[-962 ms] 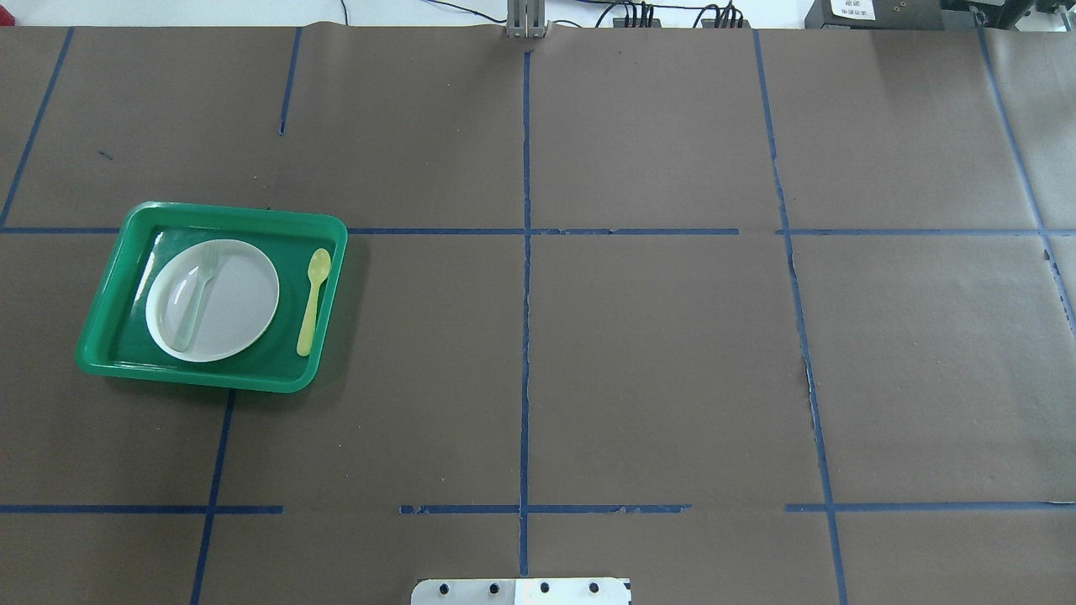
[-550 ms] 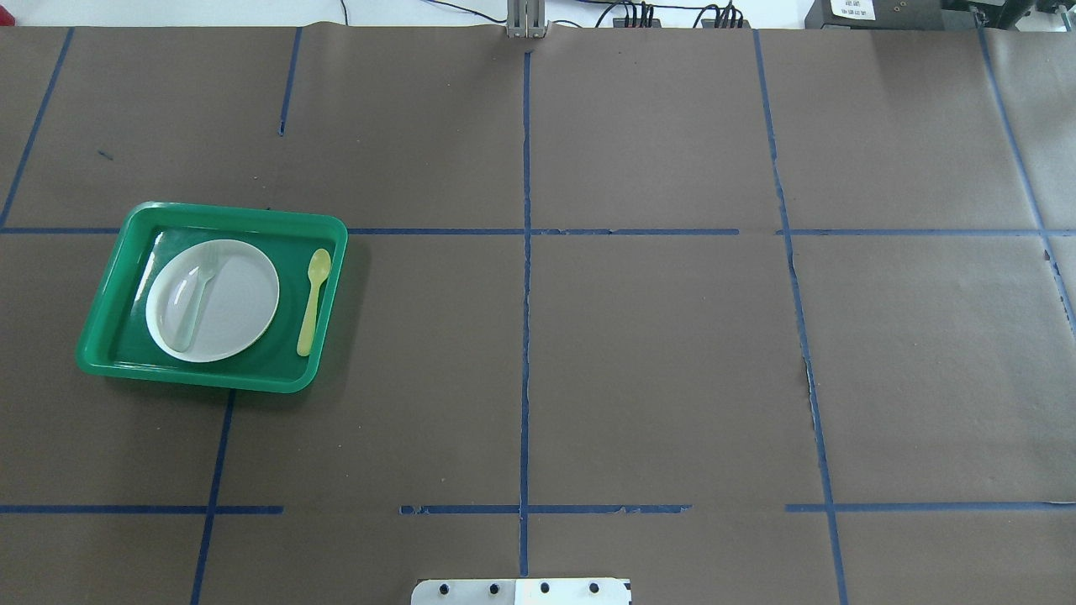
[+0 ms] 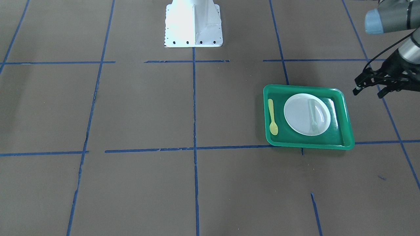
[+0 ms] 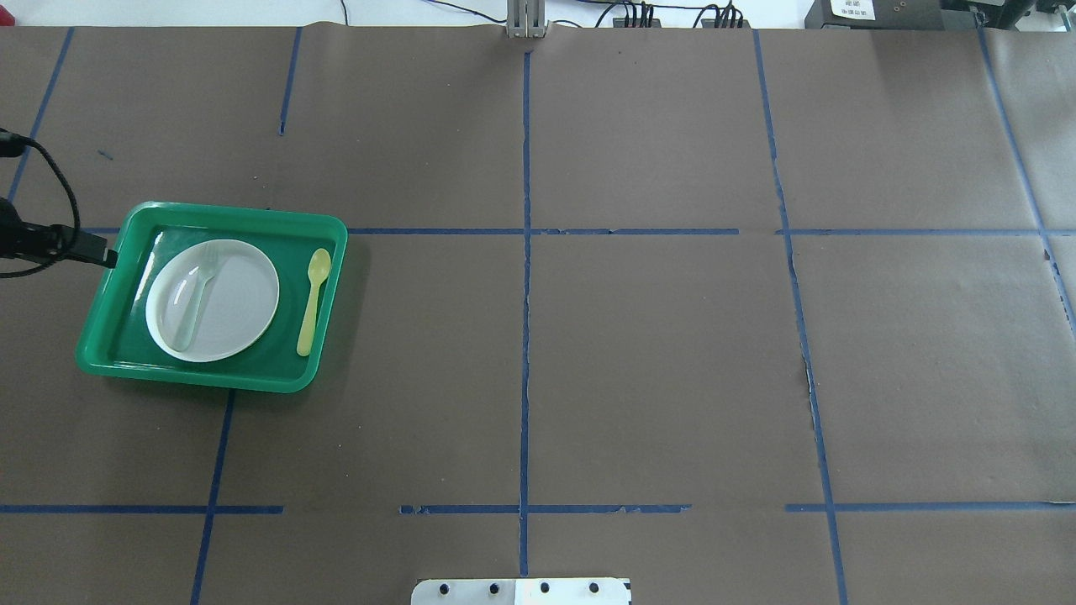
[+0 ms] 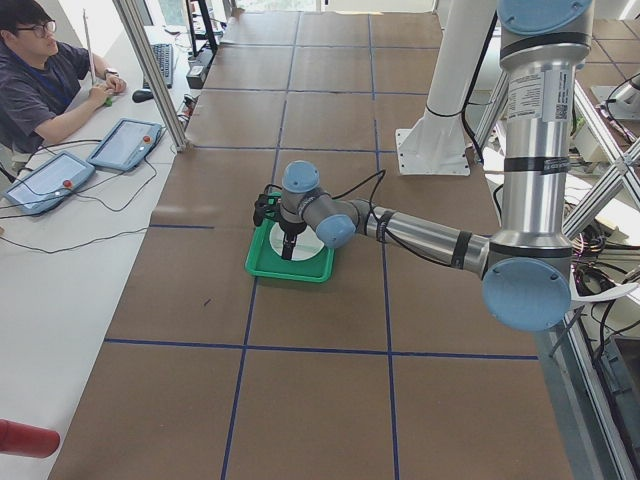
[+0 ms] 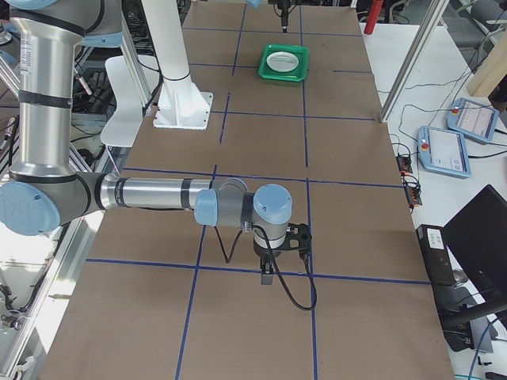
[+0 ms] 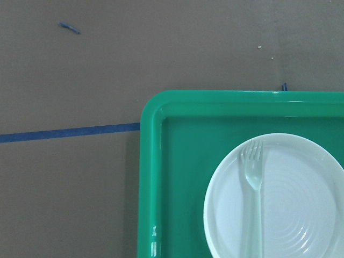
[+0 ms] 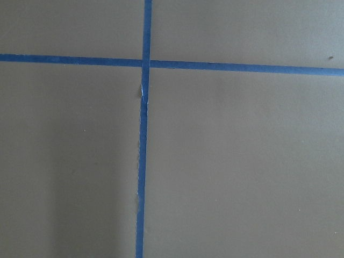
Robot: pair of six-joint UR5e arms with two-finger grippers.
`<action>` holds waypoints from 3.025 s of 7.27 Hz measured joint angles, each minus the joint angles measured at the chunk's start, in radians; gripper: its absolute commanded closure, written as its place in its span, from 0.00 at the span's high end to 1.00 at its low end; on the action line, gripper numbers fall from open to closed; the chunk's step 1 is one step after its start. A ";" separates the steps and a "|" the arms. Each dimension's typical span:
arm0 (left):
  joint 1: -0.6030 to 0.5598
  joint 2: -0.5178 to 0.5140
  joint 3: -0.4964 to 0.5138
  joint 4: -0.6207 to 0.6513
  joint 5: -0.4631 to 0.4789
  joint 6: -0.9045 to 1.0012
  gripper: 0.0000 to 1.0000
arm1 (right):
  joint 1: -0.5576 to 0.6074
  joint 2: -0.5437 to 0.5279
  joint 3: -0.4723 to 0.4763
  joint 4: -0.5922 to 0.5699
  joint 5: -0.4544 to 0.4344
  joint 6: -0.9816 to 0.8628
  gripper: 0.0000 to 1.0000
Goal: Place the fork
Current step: 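Move the left gripper over the pale green fork on the white plate, then lower the left gripper and grasp the fork handle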
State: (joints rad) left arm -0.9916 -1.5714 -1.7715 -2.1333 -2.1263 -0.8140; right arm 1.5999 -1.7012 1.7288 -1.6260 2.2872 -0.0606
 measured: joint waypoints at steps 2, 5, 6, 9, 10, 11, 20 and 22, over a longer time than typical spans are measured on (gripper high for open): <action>0.086 -0.069 0.078 -0.033 0.062 -0.068 0.99 | 0.000 0.000 0.000 0.000 0.000 -0.001 1.00; 0.152 -0.086 0.107 -0.039 0.096 -0.081 0.97 | 0.000 0.000 0.000 0.000 0.000 0.000 1.00; 0.166 -0.086 0.114 -0.040 0.097 -0.082 0.91 | 0.000 0.000 0.000 0.000 0.000 0.000 1.00; 0.182 -0.087 0.123 -0.040 0.089 -0.083 0.59 | 0.000 0.000 0.000 0.000 0.000 0.000 1.00; 0.184 -0.087 0.124 -0.036 0.086 -0.084 0.60 | 0.000 0.000 0.000 0.000 0.000 0.000 1.00; 0.185 -0.085 0.124 -0.032 0.085 -0.085 0.60 | 0.000 0.000 0.000 0.000 0.000 0.000 1.00; 0.197 -0.082 0.126 -0.024 0.083 -0.103 0.00 | 0.000 0.000 0.000 0.000 0.000 0.000 1.00; 0.197 -0.080 0.119 -0.025 0.083 -0.103 0.00 | 0.000 0.000 0.000 0.000 0.000 0.000 1.00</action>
State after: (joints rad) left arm -0.7947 -1.6509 -1.6528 -2.1585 -2.0436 -0.9171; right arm 1.5999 -1.7012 1.7288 -1.6260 2.2872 -0.0606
